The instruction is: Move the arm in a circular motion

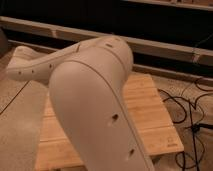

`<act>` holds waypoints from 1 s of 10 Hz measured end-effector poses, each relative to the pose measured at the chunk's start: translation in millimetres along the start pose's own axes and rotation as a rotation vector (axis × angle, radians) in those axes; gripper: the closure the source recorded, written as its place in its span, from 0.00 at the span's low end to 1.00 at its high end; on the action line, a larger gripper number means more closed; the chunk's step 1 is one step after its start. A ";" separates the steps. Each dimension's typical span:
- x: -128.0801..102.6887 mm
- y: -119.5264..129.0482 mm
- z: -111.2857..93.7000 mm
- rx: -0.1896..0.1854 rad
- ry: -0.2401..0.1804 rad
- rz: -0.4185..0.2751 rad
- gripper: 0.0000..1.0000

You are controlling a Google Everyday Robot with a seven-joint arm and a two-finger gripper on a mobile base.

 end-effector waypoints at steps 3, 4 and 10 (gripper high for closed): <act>1.3 -73.5 4.9 0.042 0.006 0.170 0.35; -7.0 -96.1 9.9 0.046 0.010 0.222 0.35; -120.1 -98.1 31.2 -0.104 -0.079 0.265 0.35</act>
